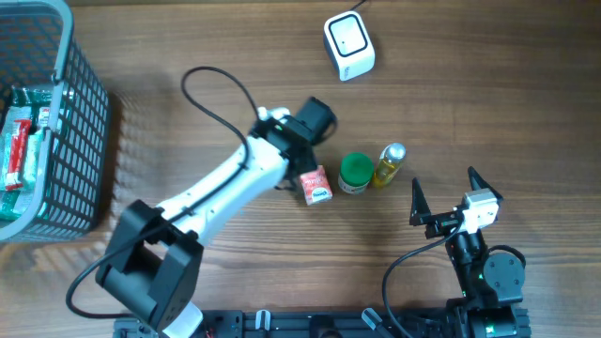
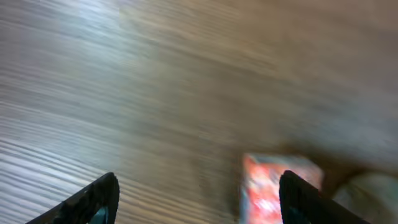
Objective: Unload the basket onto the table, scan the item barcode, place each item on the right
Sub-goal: 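Carry the pink tissue pack beside the bottle and release it, then reach the left gripper into the basket toward the toothpaste tubes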
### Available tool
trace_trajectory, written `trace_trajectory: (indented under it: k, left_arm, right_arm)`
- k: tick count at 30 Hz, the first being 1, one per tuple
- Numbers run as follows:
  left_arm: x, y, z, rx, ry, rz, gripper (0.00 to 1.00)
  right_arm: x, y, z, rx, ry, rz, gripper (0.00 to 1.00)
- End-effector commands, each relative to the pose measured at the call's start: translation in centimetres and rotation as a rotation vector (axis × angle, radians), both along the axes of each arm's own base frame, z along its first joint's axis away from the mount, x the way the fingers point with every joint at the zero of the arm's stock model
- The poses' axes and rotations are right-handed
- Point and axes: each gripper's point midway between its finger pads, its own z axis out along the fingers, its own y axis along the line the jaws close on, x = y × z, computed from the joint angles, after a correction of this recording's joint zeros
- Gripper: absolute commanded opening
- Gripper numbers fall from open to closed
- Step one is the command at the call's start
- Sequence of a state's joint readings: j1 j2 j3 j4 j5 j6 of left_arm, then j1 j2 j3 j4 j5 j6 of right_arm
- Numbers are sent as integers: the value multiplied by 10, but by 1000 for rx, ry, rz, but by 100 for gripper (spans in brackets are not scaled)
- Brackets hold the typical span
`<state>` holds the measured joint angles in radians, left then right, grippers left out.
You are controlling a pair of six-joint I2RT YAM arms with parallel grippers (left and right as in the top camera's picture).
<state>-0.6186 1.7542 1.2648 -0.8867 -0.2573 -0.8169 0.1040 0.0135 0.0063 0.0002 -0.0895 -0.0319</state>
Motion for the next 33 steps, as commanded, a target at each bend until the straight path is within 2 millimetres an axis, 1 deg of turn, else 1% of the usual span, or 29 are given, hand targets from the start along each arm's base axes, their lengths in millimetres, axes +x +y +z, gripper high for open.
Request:
trace_trajectory:
  k: [1,4,5,8,9,10,11,12,13,15,16,17,19,20,21,22,23,24,25,26,30,31,33]
  left_arm:
    - [27,44,53,-31,-133,66,75]
    - [44,87,108,-59,-269,123,77]
    - [46,102,128,-62,-320,136,78]
    - [45,150,193,-39,-510,153,82]
    - [44,163,211,-41,-574,179,90]
    - [43,174,227,-40,-634,201,93]
    - [39,187,248,-44,-708,235,100]
    - [33,198,265,-44,-770,266,100]
    - [28,209,280,-35,-823,288,100]
    - [18,225,300,27,-882,271,100]
    - [14,231,305,53,-897,269,100]
    - [10,241,310,79,-909,281,100]
    - [5,257,311,118,-906,313,100]
    - [3,264,310,126,-902,331,100]
    - [1,277,305,144,-882,369,100]
    - [1,283,301,152,-865,386,100]
    - [1,292,291,163,-829,408,100]
    - [2,294,287,165,-813,414,100]
    - [5,298,278,168,-781,422,100]
    - [7,300,271,167,-759,427,100]
    - [19,303,234,162,-627,427,100]
    - [24,305,222,161,-593,429,100]
    - [30,310,207,163,-548,437,100]
  right_arm:
    - [-1,3,2,-13,-13,17,100]
    - [-1,3,2,-13,-13,17,100]
    - [-1,3,2,-13,-14,17,100]
    - [-1,3,2,-13,-13,17,100]
    - [-1,3,2,-13,-13,17,100]
    - [-1,3,2,-13,-13,17,100]
    - [-1,3,2,-13,-13,17,100]
    - [-1,3,2,-13,-14,17,100]
    - [-1,3,2,-13,-13,17,100]
    - [-1,3,2,-13,-14,17,100]
    - [-1,3,2,-13,-14,17,100]
    - [-1,3,2,-12,-13,17,100]
    - [-1,3,2,-13,-13,17,100]
    - [-1,3,2,-13,-14,17,100]
    - [-1,3,2,-13,-13,17,100]
    - [-1,3,2,-13,-13,17,100]
    - [-1,3,2,-13,-13,17,100]
    - [-1,3,2,-12,-13,17,100]
    - [-1,3,2,-13,-13,17,100]
    - [-1,3,2,-13,-13,17,100]
    - [-1,3,2,-13,-13,17,100]
    - [-1,3,2,-13,-13,17,100]
    - [-1,3,2,-12,-13,17,100]
